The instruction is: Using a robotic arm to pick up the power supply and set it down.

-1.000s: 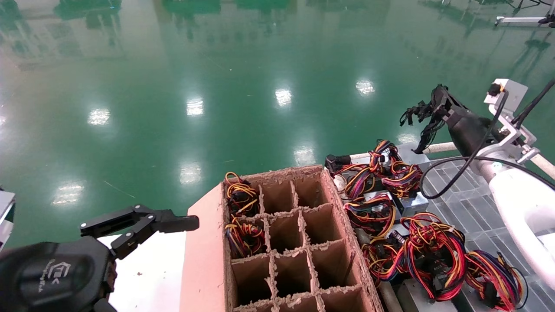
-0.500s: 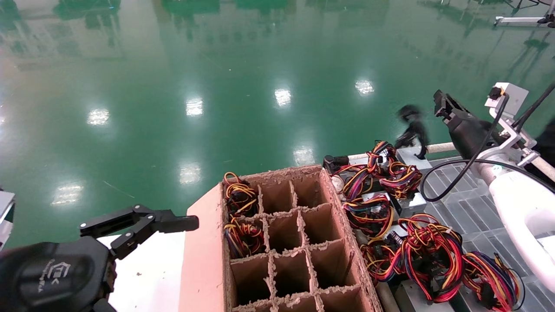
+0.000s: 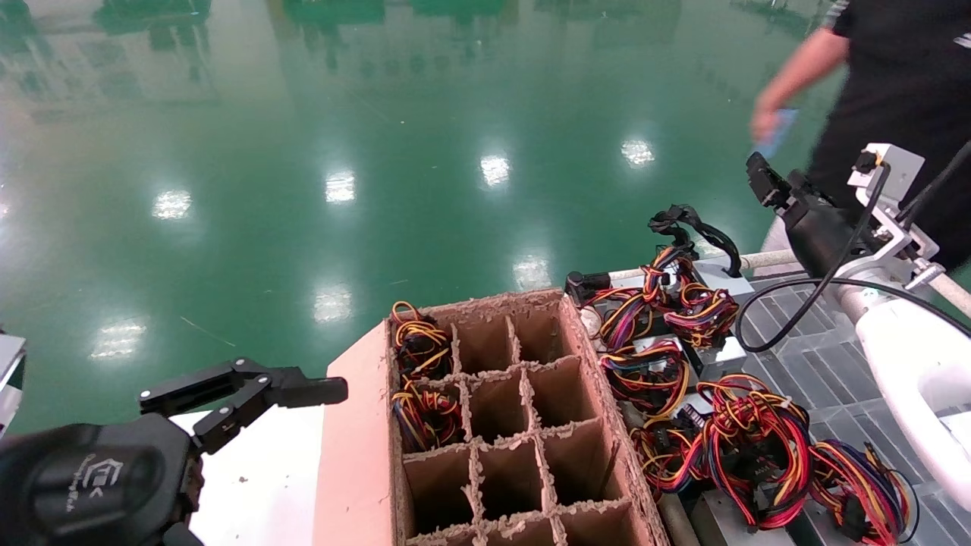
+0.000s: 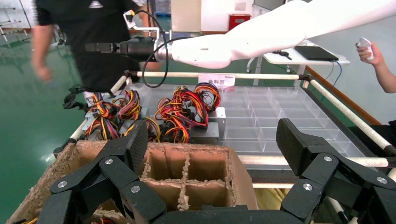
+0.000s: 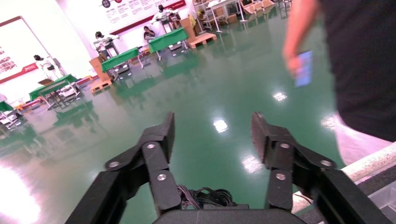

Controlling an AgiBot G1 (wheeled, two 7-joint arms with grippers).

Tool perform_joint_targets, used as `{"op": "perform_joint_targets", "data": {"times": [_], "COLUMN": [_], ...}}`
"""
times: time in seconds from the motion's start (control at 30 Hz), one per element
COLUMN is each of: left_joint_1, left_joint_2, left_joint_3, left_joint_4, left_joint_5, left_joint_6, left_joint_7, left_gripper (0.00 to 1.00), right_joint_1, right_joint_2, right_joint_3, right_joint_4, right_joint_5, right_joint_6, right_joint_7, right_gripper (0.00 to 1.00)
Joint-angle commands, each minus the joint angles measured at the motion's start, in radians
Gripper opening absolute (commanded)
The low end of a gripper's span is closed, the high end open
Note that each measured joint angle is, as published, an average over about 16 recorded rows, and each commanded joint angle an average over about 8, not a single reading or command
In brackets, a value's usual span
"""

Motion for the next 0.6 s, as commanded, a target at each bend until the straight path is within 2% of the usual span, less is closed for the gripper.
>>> {"op": "perform_joint_targets", "data": {"times": [0.03, 0.6], "left_joint_1": [0.0, 0.0], "left_joint_2": [0.0, 0.0], "left_joint_3": [0.0, 0.0], "left_joint_4": [0.0, 0.0], "left_joint_5": [0.0, 0.0], "left_joint_6": [0.0, 0.0], "left_joint_7": [0.0, 0.0], "left_gripper": [1.0, 1.0], "right_joint_1": [-0.002, -0.136], "right_joint_2": [0.003, 0.161], "right_joint_3": [-0.001, -0.061], "right_joint_4": [0.006, 0.362], "right_joint_5": [-0.001, -0.079], "right_joint_6": [-0.005, -0.268], "right_joint_7": [0.004, 0.225], "right_gripper": [1.0, 1.0]}}
